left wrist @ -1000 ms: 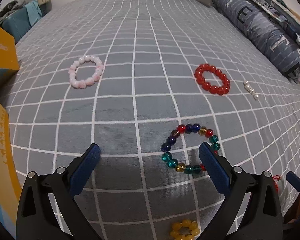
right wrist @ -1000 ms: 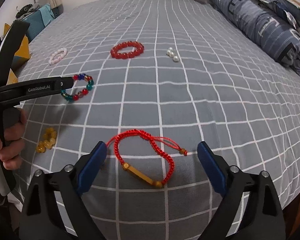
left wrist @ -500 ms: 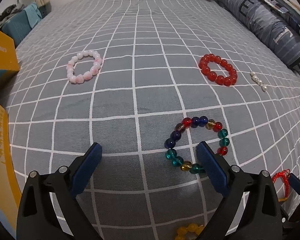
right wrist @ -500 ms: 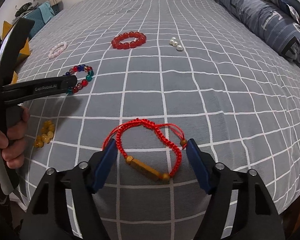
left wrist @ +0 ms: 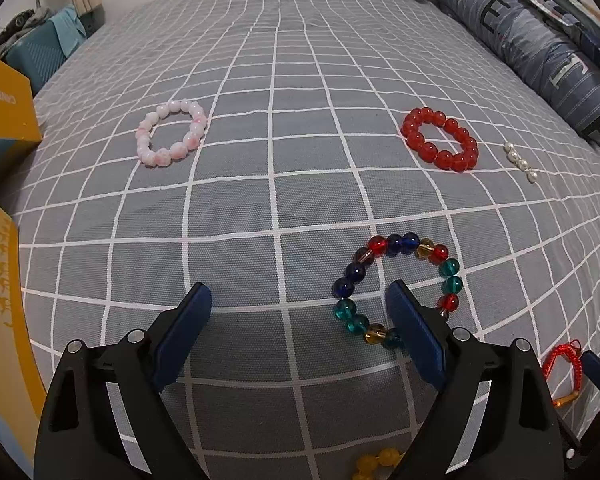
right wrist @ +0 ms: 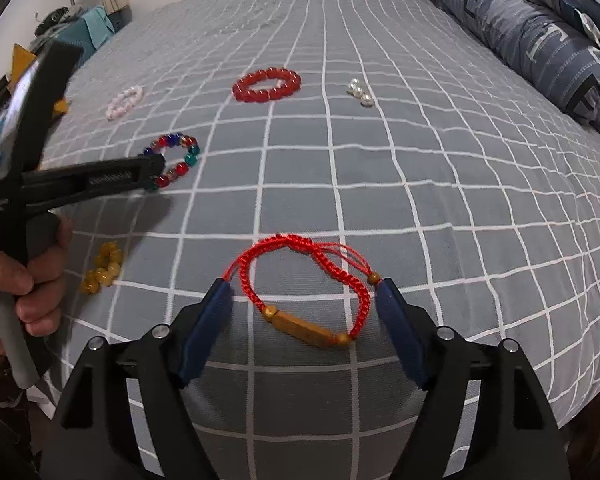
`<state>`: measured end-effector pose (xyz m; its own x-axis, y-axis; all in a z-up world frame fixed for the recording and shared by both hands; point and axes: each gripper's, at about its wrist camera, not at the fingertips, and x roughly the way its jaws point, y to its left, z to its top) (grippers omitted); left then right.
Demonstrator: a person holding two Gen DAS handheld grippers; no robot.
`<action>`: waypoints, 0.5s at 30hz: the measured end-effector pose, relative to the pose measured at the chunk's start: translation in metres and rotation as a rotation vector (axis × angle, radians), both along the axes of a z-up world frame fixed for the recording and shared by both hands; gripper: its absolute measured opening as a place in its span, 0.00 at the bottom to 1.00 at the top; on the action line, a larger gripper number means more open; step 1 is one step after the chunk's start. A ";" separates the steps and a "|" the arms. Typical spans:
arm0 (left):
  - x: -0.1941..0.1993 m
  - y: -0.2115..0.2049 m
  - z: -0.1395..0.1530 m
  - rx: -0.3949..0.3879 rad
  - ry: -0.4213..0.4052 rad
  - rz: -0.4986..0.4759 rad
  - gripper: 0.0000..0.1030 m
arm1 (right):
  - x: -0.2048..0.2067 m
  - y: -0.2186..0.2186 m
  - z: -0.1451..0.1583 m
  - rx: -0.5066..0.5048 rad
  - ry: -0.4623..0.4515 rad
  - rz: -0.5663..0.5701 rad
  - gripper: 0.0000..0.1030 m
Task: Organize jewelry
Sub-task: 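Grasp the second red cord bracelet with the right tool while the left tool grasps the multicolour glass bracelet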
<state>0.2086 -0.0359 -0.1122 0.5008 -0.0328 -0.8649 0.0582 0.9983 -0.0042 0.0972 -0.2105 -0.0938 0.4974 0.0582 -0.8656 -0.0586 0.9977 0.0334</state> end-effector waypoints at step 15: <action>-0.007 0.002 0.004 0.013 -0.010 -0.015 0.47 | -0.001 0.001 -0.001 -0.004 0.007 0.007 0.46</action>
